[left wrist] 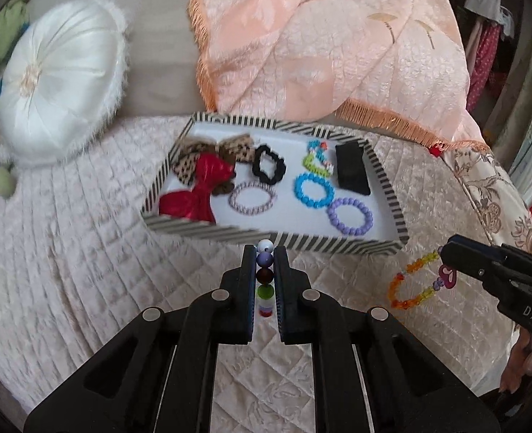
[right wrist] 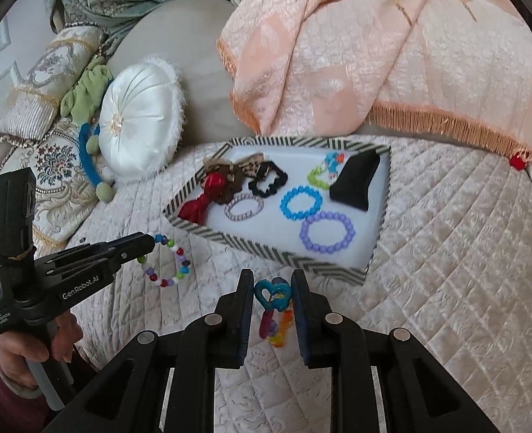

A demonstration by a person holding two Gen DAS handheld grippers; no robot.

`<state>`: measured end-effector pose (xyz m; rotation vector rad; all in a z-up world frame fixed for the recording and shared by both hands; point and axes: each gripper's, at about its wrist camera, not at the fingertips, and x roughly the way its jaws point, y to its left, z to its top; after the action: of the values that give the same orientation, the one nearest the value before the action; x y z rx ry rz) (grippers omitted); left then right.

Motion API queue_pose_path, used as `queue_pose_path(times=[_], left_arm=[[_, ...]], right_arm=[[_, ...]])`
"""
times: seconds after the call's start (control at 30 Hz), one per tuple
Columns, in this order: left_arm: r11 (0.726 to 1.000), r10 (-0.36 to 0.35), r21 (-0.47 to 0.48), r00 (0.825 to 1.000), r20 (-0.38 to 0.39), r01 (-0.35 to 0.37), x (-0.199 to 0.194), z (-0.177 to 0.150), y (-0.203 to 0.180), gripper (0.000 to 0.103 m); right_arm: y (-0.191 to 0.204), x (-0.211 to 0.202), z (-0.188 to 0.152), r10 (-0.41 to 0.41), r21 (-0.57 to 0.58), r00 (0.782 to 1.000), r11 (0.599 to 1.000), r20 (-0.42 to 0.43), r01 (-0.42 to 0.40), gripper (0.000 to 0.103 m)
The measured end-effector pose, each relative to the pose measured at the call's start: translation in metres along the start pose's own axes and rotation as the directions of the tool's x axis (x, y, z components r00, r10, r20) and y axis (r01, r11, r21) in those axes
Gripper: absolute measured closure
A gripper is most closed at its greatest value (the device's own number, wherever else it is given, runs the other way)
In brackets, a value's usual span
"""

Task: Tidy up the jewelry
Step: 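Grasp the multicolour bead bracelet with the left tool while the right tool grasps the orange bead bracelet, then carry the multicolour bracelet with the left tool while the right tool carries the orange bracelet over the tray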

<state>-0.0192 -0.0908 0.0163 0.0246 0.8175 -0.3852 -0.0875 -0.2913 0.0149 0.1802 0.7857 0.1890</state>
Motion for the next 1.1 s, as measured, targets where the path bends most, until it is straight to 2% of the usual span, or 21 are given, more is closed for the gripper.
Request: queue_pose_path(times=[0.27, 0.5, 0.87, 1.1], left_arm=[[0.998, 0.017, 0.061, 0.999, 0.029, -0.019, 0.001, 0.020, -0.020, 0.095], [0.996, 0.017, 0.084, 1.000, 0.026, -0.020, 0.016, 0.033, -0.031, 0.095], [0.995, 0.005, 0.098, 1.000, 0.005, -0.006, 0.057, 0.049, -0.046, 0.095], [0.996, 0.005, 0.087, 1.000, -0.027, -0.002, 0.089, 0.050, -0.046, 0.095]], right_arm=[[0.000, -0.002, 0.030, -0.026, -0.039, 0.999, 0.999, 0.021, 0.027, 0.083], [-0.007, 0.011, 0.052, -0.041, -0.060, 0.999, 0.997, 0.005, 0.041, 0.083], [-0.023, 0.050, 0.088, -0.070, -0.082, 0.997, 0.994, -0.029, 0.067, 0.083], [-0.030, 0.078, 0.108, -0.055, -0.092, 0.997, 0.994, -0.046, 0.051, 0.083]])
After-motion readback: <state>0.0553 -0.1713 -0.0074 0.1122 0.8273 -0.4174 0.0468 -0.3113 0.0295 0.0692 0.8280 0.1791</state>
